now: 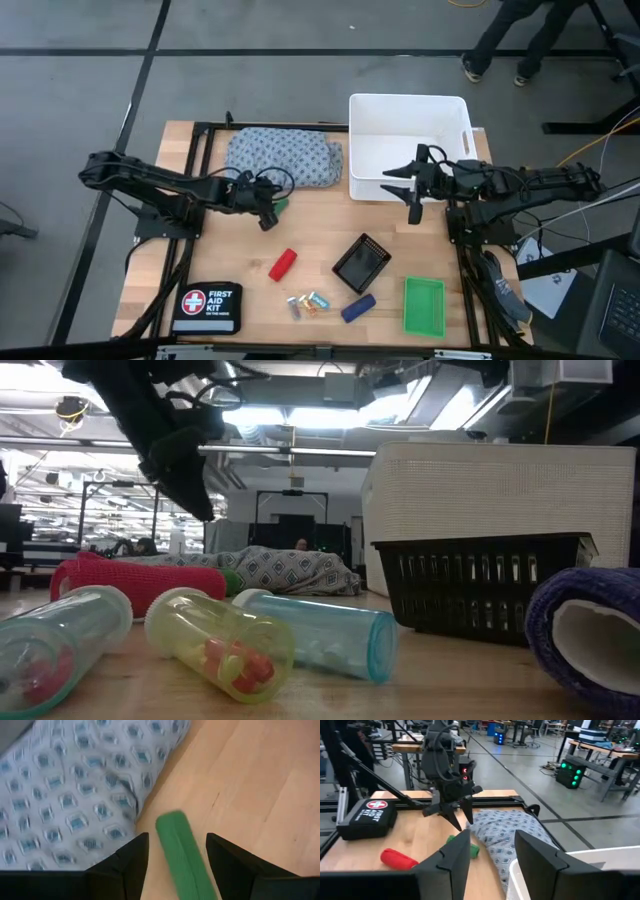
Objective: Pick & place medical supplies in basket/bin
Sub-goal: Put the green bandage into the black bin
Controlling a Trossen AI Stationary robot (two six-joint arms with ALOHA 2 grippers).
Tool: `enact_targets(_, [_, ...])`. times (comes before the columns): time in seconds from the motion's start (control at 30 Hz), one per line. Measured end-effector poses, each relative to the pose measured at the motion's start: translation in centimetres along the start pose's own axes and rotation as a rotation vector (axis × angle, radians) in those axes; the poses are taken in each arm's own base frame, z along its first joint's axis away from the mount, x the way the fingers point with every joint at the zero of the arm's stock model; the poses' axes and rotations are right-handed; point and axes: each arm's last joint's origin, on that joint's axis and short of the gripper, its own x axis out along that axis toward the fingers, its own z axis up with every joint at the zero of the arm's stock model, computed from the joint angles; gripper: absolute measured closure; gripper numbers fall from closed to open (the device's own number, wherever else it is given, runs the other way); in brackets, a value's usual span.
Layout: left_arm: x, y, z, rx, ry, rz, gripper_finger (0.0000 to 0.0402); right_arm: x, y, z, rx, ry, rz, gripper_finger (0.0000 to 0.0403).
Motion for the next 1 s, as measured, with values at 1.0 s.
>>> enact_targets(1.0, [5.6,-2.8,-3.0,-0.119,0.199,0.121,0.0169,-0.1,0.4,0.0,0.021,0.001,0.067,0.0195])
